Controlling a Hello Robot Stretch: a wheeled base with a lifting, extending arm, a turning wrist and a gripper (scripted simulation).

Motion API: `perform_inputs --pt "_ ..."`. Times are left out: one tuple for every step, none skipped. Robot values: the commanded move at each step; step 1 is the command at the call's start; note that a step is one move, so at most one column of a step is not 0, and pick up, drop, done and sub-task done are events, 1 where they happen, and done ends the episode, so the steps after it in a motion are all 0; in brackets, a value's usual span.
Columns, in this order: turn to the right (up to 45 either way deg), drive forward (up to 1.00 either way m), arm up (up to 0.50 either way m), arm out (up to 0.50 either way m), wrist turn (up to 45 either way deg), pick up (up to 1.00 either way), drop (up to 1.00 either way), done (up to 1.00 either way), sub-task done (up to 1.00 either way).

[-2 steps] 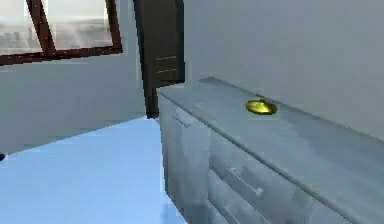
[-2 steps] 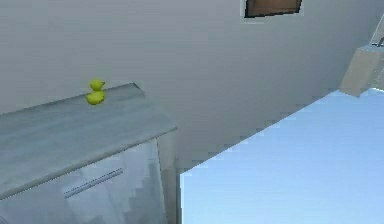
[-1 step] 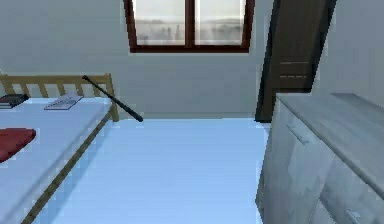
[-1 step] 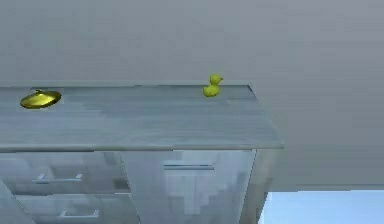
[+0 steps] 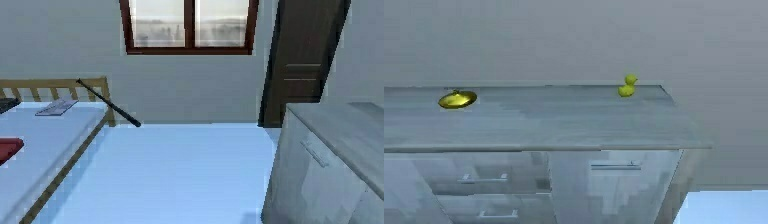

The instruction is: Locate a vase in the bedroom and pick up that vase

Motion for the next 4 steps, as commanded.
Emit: perform_inputs --pt "-27.0 0.00 0.00 0.00 0.0 0.00 0.00 0.00 0.00" --pt "45.0 0.00 0.00 0.00 0.0 0.00 0.00 0.00 0.00" --pt "45.0 0.00 0.00 0.00 0.0 0.00 0.00 0.00 0.00" --pt "24.0 0.00 0.00 0.00 0.0 0.00 0.00 0.00 0.00"
